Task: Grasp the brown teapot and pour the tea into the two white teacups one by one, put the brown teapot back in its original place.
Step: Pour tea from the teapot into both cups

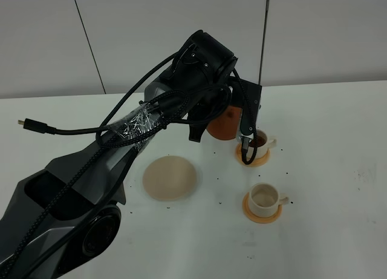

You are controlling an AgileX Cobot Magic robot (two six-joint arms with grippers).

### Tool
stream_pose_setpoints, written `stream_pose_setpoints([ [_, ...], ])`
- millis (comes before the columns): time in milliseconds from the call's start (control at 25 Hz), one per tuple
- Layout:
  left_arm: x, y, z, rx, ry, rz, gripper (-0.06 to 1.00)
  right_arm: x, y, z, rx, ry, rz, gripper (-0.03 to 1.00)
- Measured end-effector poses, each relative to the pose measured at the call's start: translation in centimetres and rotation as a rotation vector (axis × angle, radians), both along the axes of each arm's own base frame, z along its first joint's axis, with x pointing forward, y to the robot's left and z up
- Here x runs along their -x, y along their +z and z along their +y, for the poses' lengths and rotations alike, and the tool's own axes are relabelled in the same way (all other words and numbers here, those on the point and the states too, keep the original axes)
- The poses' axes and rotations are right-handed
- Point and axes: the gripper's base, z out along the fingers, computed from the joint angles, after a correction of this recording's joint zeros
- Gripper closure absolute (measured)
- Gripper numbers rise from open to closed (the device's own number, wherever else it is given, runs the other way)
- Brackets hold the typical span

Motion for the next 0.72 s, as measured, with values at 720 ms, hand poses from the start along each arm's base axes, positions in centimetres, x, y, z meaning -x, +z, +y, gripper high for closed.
stream_pose_setpoints([
  [720,0.36,-0.45,0.53,0.092,0.124,0.093,0.78,0.00,0.00,0.00,0.000,0.000,0.000,0.73],
])
